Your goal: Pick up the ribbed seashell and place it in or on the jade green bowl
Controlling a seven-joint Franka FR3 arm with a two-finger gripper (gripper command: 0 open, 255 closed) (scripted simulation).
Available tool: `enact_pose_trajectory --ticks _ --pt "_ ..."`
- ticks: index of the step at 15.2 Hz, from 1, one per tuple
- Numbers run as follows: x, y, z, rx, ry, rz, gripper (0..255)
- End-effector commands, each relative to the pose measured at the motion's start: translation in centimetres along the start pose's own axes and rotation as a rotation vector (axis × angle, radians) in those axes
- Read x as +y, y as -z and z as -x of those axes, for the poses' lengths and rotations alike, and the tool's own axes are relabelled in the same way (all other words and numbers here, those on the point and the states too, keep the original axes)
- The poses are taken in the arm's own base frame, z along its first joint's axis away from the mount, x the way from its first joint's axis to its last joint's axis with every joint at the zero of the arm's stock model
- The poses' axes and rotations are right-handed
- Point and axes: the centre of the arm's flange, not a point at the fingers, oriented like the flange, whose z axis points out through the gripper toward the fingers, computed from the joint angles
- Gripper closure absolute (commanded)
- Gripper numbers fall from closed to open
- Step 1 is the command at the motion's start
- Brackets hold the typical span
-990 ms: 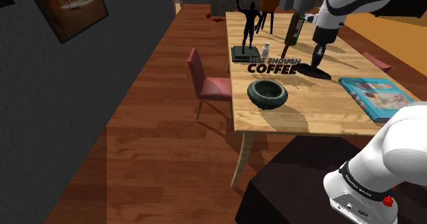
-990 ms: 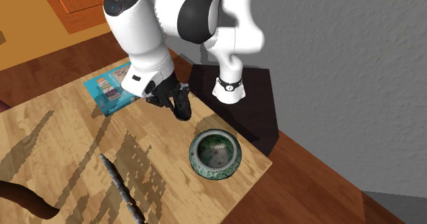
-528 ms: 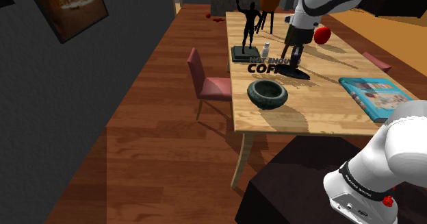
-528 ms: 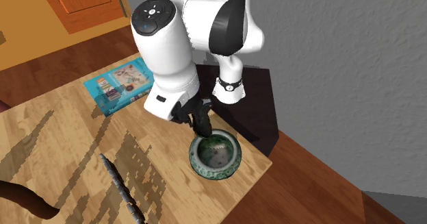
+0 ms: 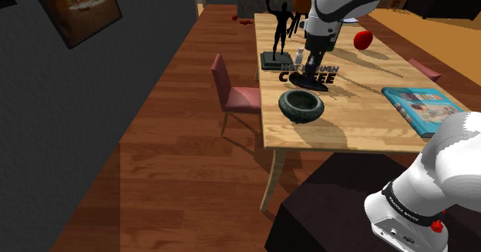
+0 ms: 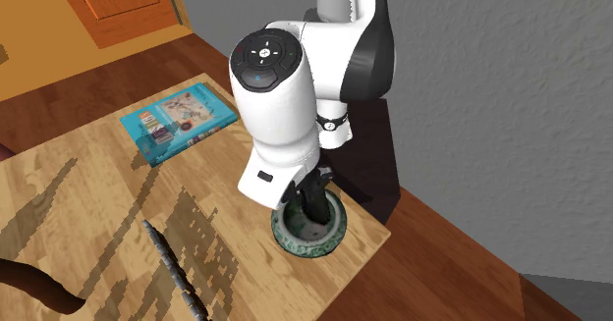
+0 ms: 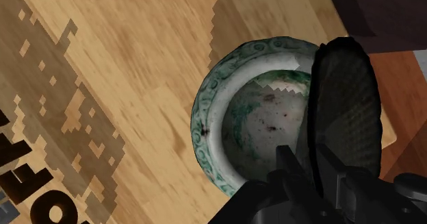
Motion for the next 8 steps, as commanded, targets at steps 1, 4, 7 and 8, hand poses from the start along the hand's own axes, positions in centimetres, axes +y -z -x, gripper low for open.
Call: enact_pose_trajectory --ticks 1,4,7,8 --pt "0.1 -1.0 -0.2 0.0 0.0 0.0 255" --pt "0.3 -2.6 -0.3 0.0 0.0 0.0 255" --pt "0.5 -4.2 -0.5 0.0 0.0 0.0 255" --pt "0.6 -4.7 -0.5 0.0 0.0 0.0 255"
